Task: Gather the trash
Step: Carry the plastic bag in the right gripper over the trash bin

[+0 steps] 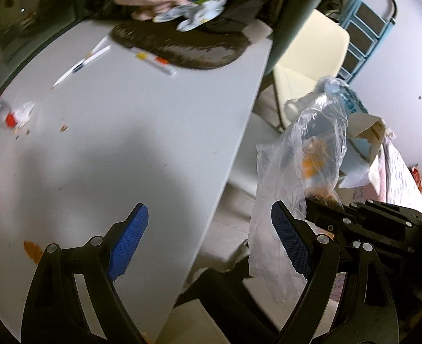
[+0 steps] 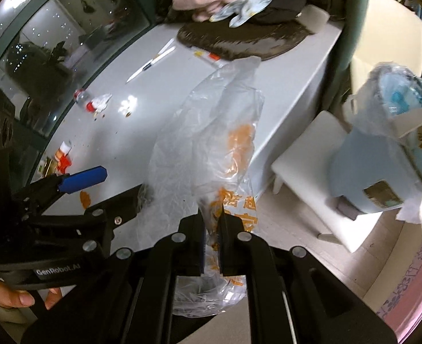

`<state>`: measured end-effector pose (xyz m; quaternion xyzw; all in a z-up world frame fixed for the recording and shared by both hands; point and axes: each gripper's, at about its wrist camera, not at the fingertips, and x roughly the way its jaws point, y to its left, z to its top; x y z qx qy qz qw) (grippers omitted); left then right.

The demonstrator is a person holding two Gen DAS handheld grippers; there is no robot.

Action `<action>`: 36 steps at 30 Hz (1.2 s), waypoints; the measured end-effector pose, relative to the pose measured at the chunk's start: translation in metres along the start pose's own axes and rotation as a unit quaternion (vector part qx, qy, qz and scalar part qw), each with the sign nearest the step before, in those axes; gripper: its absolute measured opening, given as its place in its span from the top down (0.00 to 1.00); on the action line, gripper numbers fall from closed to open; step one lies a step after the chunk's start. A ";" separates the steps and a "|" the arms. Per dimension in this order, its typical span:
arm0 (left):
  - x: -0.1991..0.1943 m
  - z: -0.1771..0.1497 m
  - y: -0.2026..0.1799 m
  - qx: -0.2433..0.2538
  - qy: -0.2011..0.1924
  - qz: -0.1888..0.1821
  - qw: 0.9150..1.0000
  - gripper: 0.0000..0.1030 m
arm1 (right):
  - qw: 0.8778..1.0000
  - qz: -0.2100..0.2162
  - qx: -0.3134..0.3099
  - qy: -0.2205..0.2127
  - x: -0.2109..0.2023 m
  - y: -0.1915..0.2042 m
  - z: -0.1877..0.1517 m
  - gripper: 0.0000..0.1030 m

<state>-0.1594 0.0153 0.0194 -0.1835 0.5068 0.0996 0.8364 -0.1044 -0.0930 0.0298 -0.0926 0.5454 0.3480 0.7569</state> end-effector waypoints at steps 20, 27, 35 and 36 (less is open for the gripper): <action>0.052 0.065 -0.187 0.091 0.010 -0.046 0.995 0.18 | 0.994 -0.055 0.077 -0.050 -0.072 -0.175 0.007 0.92; 0.070 0.085 -0.229 0.086 0.009 -0.036 0.996 0.18 | 0.995 -0.048 0.072 -0.051 -0.081 -0.227 0.018 0.92; 0.082 0.107 -0.274 0.119 0.017 -0.043 0.992 0.18 | 0.996 -0.034 0.064 -0.050 -0.080 -0.251 0.033 0.92; 0.083 0.111 -0.277 0.127 0.016 -0.040 0.991 0.18 | 0.996 -0.034 0.067 -0.050 -0.080 -0.253 0.035 0.92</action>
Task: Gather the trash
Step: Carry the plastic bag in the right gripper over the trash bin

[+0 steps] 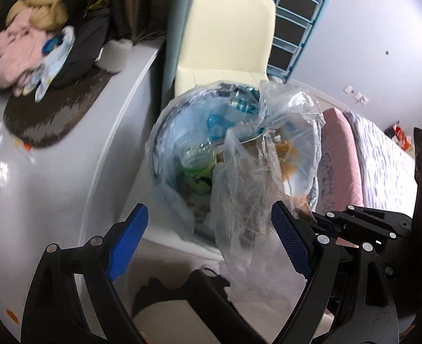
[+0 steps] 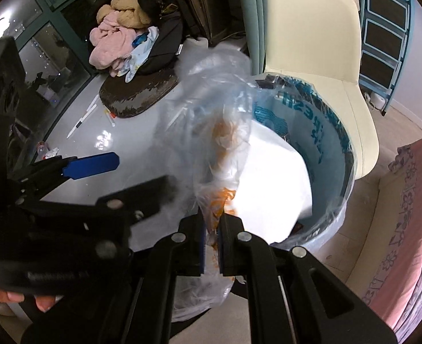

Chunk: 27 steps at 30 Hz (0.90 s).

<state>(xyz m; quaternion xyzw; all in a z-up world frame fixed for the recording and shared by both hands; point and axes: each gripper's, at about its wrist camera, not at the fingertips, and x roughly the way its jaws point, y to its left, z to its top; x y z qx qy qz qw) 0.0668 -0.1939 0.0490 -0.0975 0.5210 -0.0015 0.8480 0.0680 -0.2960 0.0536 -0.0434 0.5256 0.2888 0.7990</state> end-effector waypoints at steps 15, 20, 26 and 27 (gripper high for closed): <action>0.082 0.073 0.021 0.062 0.090 -0.043 0.993 0.17 | 0.991 -0.054 0.118 0.034 0.047 -0.037 0.048 0.92; 0.108 0.090 0.027 0.099 0.118 -0.064 0.986 0.17 | 0.984 -0.074 0.156 0.046 0.065 -0.040 0.058 0.92; 0.131 0.098 0.023 0.152 0.136 -0.062 0.977 0.15 | 0.974 -0.079 0.203 0.058 0.083 -0.047 0.056 0.92; 0.133 0.098 0.022 0.157 0.138 -0.062 0.976 0.15 | 0.973 -0.075 0.210 0.060 0.086 -0.048 0.056 0.92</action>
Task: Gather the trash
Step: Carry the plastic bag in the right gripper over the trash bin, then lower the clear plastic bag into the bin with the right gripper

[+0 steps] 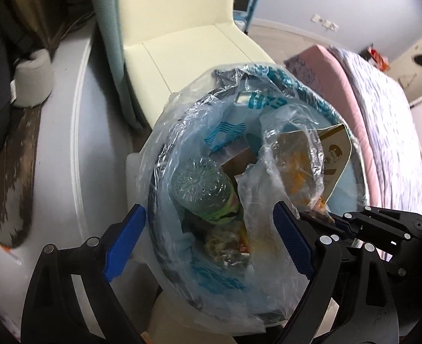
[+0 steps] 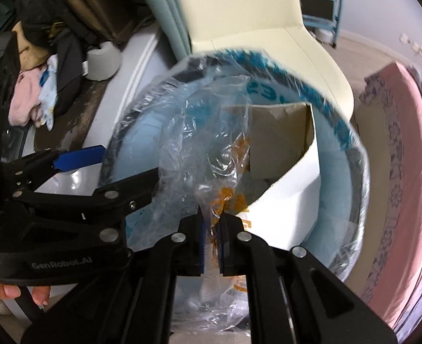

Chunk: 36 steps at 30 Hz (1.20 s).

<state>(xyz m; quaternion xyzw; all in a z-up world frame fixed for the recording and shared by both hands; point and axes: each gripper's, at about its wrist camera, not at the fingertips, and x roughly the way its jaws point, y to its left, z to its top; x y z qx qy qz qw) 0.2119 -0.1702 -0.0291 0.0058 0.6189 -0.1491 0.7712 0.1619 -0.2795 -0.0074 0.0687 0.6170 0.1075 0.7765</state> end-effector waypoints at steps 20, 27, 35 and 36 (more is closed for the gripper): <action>0.042 0.008 0.009 -0.027 0.045 0.038 0.998 0.14 | 0.994 0.027 -0.042 0.102 0.056 0.005 0.013 0.92; 0.061 0.000 0.027 -0.057 0.071 0.038 0.995 0.14 | 0.986 0.036 -0.033 0.160 0.088 0.008 0.013 0.92; 0.073 0.000 0.041 -0.065 0.074 0.053 0.994 0.14 | 0.984 0.007 -0.039 0.174 0.106 0.019 0.017 0.92; 0.075 0.000 0.043 -0.066 0.075 0.052 0.994 0.14 | 0.984 0.004 -0.039 0.174 0.108 0.019 0.017 0.92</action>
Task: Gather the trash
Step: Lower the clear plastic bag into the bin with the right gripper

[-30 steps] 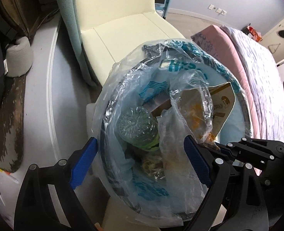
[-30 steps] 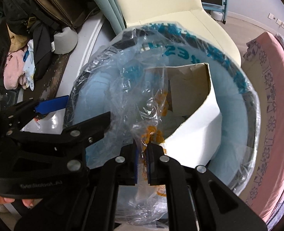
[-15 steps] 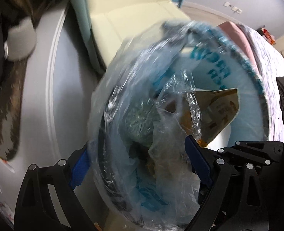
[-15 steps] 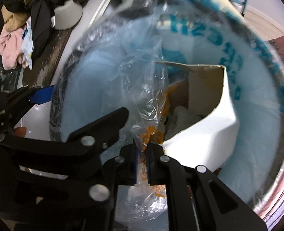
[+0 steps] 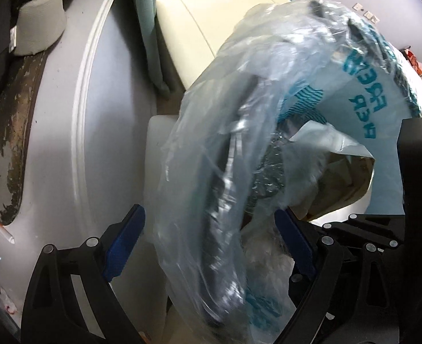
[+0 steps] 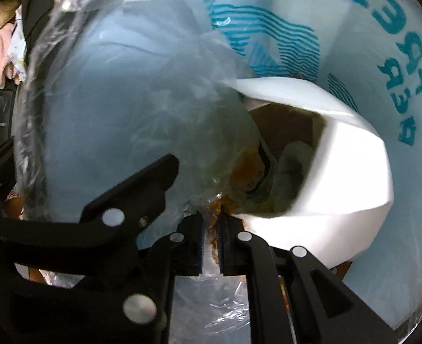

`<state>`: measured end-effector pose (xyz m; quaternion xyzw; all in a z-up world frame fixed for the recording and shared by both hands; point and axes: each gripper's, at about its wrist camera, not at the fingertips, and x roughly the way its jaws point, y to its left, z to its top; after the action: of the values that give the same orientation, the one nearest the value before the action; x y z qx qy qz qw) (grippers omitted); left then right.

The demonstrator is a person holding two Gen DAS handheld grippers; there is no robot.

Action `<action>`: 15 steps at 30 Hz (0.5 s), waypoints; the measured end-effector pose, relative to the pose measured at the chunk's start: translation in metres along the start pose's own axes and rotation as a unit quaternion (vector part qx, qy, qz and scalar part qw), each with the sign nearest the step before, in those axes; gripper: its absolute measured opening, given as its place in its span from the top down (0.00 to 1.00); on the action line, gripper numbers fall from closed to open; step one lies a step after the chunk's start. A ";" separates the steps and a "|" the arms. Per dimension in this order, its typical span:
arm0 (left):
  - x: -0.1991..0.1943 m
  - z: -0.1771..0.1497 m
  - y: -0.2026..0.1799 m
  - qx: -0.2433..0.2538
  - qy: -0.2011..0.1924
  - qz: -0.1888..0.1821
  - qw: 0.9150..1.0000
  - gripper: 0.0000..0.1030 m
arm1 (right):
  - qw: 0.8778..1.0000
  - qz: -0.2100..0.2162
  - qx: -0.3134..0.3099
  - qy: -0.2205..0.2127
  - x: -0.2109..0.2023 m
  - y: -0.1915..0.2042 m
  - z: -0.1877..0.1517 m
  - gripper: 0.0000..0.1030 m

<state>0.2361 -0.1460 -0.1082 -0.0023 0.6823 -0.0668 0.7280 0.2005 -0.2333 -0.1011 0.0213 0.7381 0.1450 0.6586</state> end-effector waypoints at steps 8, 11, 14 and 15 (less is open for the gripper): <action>0.013 0.000 0.008 -0.003 0.007 -0.016 1.000 0.11 | 1.000 -0.001 0.001 0.010 0.007 -0.004 0.004 0.90; -0.002 -0.002 0.016 -0.002 -0.013 -0.010 1.000 0.11 | 0.999 0.021 -0.025 -0.013 -0.008 0.015 0.003 0.54; -0.028 -0.003 0.026 -0.011 -0.032 -0.014 0.999 0.11 | 0.998 0.006 -0.050 -0.048 -0.035 0.032 0.005 0.42; -0.037 -0.003 0.028 -0.015 -0.039 -0.015 0.999 0.11 | 0.997 0.006 -0.052 -0.056 -0.042 0.035 0.006 0.32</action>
<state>0.2335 -0.1142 -0.0740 -0.0261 0.6544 -0.0676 0.7527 0.2059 -0.2082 -0.0521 -0.0007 0.6912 0.1856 0.6984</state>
